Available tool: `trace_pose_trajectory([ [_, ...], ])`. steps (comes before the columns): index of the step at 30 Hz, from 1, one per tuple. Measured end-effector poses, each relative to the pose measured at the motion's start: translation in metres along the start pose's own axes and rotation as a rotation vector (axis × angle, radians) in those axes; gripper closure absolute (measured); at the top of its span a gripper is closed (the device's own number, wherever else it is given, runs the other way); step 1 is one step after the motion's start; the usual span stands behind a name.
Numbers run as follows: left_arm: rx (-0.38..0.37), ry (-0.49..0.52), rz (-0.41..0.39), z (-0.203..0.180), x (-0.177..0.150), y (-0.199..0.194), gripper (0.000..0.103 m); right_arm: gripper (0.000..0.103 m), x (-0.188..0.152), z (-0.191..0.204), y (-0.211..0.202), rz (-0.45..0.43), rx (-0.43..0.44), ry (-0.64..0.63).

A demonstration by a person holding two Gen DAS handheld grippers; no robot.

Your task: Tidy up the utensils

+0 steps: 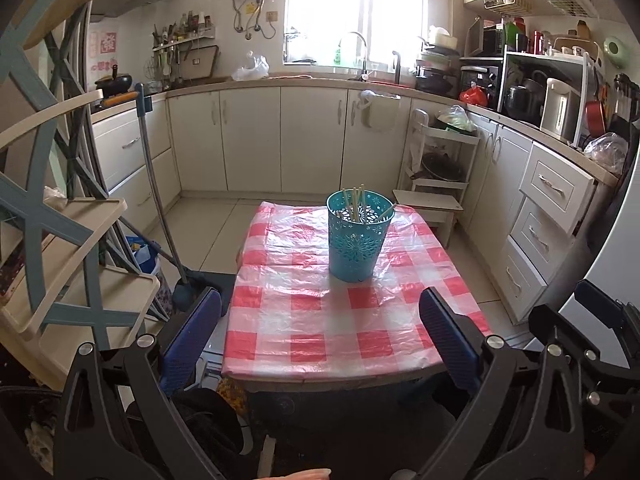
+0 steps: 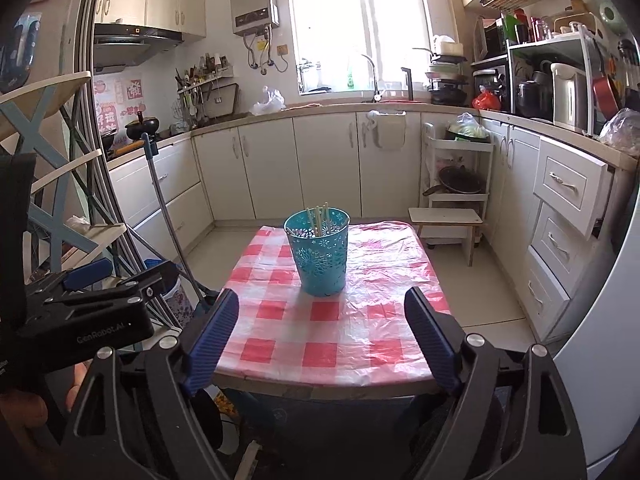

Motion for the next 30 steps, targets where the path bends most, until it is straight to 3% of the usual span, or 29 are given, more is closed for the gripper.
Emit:
trace_pose_trajectory([
  [6,0.081,0.039,0.014,-0.008,-0.007,-0.016,0.008,0.016,-0.008,-0.001,-0.013,0.017,-0.034,-0.005],
  [11,0.047,0.022,0.019,-0.005,-0.010,-0.026,0.008,0.013,-0.016,-0.011,-0.017,0.042,-0.065,0.021],
  [18,0.073,0.025,0.007,-0.002,-0.010,-0.035,0.008,0.008,-0.025,-0.011,-0.023,0.062,-0.056,0.034],
  [30,0.111,0.063,0.006,-0.006,-0.014,-0.042,0.008,0.008,-0.026,-0.008,-0.027,0.058,-0.033,0.034],
])
Point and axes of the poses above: each gripper's, at about its wrist camera, not at the fingertips, and y roughly the way its jaws point, z to its left, x to its top, the point moved 2 cm from there along y, roughly the way its jaws point, and after that the axes turned 1 degree about -x, right-handed, at the moved point
